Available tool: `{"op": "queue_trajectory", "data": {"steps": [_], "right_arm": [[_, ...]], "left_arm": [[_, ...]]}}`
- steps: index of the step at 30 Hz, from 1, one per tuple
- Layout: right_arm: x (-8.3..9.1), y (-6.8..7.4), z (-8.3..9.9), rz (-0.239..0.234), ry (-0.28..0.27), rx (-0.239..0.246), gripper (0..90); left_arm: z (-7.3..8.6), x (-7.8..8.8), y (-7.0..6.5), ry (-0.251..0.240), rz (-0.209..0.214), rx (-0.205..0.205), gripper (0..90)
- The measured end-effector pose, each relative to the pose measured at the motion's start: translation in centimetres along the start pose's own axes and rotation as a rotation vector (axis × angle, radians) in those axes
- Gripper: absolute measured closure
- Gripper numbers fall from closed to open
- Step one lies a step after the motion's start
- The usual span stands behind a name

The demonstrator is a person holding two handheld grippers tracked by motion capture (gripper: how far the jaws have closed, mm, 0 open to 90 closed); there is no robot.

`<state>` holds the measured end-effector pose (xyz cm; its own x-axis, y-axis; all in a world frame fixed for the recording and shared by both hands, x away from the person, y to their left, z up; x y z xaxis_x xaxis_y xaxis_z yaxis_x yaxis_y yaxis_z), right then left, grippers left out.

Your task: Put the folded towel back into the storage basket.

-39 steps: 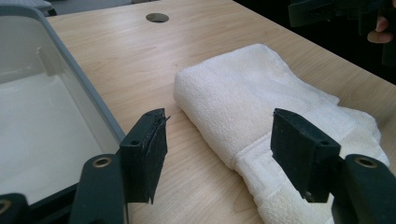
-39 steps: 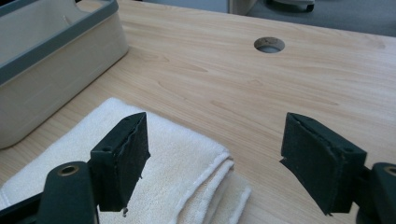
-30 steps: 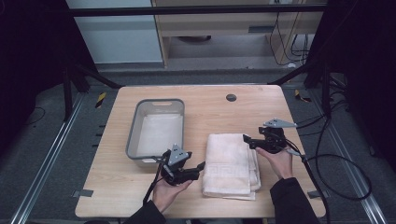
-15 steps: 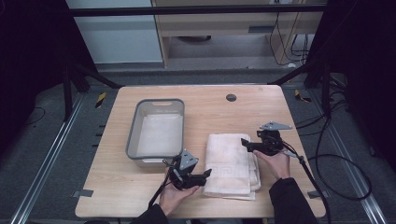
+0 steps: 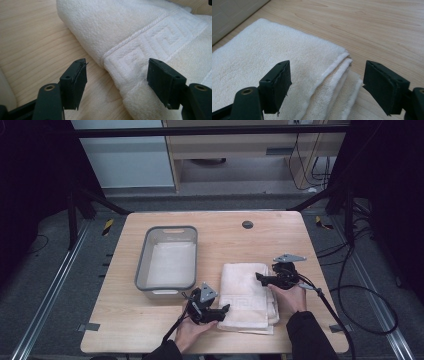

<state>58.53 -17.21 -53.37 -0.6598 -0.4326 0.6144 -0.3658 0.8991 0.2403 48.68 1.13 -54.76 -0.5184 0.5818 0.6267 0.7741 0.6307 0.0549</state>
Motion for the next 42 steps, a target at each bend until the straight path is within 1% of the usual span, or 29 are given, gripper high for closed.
{"op": "queue_trajectory", "data": {"steps": [1, 9, 10, 12, 13, 16, 18, 20, 22, 25, 26, 29, 31, 36, 39, 40, 42], "right_arm": [[-0.1, 0.0, 0.2, -0.005, 0.006, -0.009, 23.3], [-0.7, -0.1, 1.2, 0.0, 0.033, -0.015, 25.1], [-0.8, -0.1, 1.3, 0.0, 0.034, -0.02, 25.0], [-0.9, -0.1, 1.5, -0.002, 0.041, -0.036, 25.3], [-0.9, -0.1, 1.6, -0.003, 0.042, -0.038, 25.4], [-1.1, -0.2, 1.9, 0.002, 0.052, -0.038, 25.9], [-1.2, -0.2, 2.0, 0.0, 0.058, -0.042, 26.2], [-1.4, -0.2, 2.1, -0.004, 0.067, -0.056, 26.9], [-1.4, -0.2, 2.2, -0.005, 0.073, -0.061, 28.2], [-1.5, -0.1, 2.3, -0.009, 0.078, -0.065, 28.6], [-1.6, -0.1, 2.3, -0.013, 0.081, -0.071, 28.7], [-1.6, -0.1, 2.4, -0.019, 0.088, -0.078, 29.3], [-1.7, -0.1, 2.4, -0.025, 0.091, -0.085, 30.2], [-1.7, 0.2, 2.4, -0.049, 0.102, -0.092, 37.7], [-1.7, 0.4, 2.5, -0.069, 0.114, -0.109, 44.7], [-1.6, 0.5, 2.5, -0.075, 0.119, -0.122, 47.4], [-1.6, 0.6, 2.4, -0.084, 0.12, -0.129, 51.3]], "left_arm": [[0.1, -0.1, -0.1, 0.001, -0.001, -0.003, 31.2], [0.7, -0.8, -0.3, 0.014, 0.002, 0.001, 31.6], [0.7, -0.9, -0.3, 0.015, 0.005, 0.0, 31.8], [0.8, -1.0, -0.3, 0.019, 0.012, 0.011, 32.4], [0.9, -1.1, -0.3, 0.023, 0.015, 0.013, 32.5], [1.0, -1.3, -0.3, 0.034, 0.032, 0.037, 33.6], [1.1, -1.4, -0.3, 0.043, 0.041, 0.04, 34.1], [1.1, -1.5, -0.3, 0.046, 0.053, 0.054, 34.8], [1.1, -1.5, -0.4, 0.056, 0.062, 0.052, 36.4], [1.1, -1.7, -0.5, 0.052, 0.069, 0.062, 39.7], [1.1, -1.7, -0.6, 0.054, 0.073, 0.059, 39.9], [1.1, -1.7, -0.5, 0.059, 0.089, 0.07, 41.0], [1.1, -1.7, -0.6, 0.063, 0.093, 0.063, 42.3], [1.0, -1.7, -0.8, 0.077, 0.11, 0.066, 47.7], [0.9, -1.7, -1.0, 0.085, 0.131, 0.074, 51.8], [0.9, -1.7, -1.0, 0.087, 0.134, 0.074, 52.9], [0.9, -1.8, -1.1, 0.088, 0.149, 0.08, 55.1]]}}
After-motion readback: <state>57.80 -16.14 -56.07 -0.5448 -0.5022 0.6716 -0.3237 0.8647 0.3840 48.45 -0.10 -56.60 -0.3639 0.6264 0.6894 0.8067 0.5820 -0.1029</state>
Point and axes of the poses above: each handheld gripper's, and its own axes: x roughly backward along the jaws, z roughly out of its underside, y roughly to its left, the point moved 10 cm from there along -x, roughly forward along the jaws, and after that the axes turned 10 degrees about -x, right-handed, at the moved point
